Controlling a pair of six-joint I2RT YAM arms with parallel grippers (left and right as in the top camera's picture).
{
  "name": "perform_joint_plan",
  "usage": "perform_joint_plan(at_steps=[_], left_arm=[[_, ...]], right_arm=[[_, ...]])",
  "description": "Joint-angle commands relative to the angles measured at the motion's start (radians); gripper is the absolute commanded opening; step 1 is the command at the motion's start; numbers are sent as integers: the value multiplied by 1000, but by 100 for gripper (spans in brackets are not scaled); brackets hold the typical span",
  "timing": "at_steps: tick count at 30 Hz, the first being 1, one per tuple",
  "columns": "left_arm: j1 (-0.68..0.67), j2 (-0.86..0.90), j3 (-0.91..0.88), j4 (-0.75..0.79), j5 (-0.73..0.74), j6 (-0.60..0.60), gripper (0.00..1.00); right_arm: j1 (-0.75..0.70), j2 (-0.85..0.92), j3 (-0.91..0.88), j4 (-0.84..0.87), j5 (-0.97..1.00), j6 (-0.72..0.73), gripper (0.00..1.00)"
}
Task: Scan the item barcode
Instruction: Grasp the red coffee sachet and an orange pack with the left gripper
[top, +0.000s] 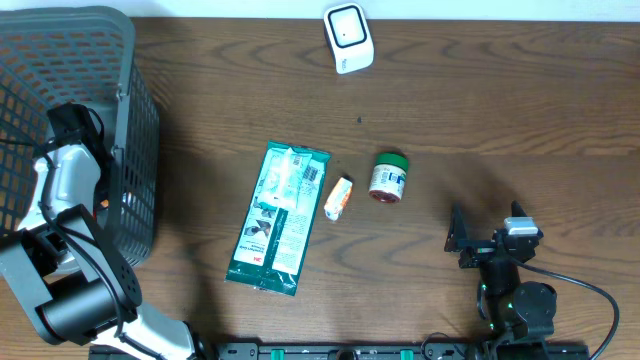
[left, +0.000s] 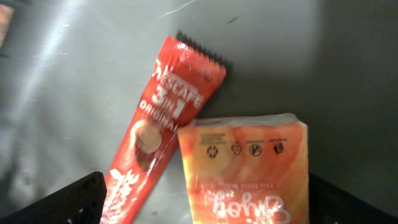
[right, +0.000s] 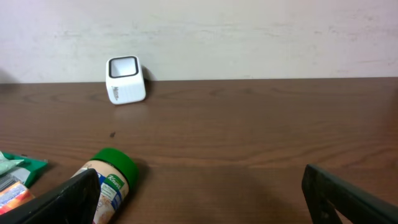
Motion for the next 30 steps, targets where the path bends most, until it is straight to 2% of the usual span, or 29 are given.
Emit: perform_joint_plan(at_steps=[1,8,18,22,30], left_arm=[[-1,10,-13,-16,-96,47,99],[11,11,-13,-12,-98,61,98],[134,14,-13,10,116,61,98],[192,16,-15,10,248,61,98],[204,63,-63,35,261,61,98]], right_arm=[[9,-1,-1,-3,6,13,99],[9,-1,-1,-3,6,12,99],[9,-1,-1,-3,6,13,99],[9,-1,-1,-3,6,13,99],[9,-1,-1,-3,6,13,99]])
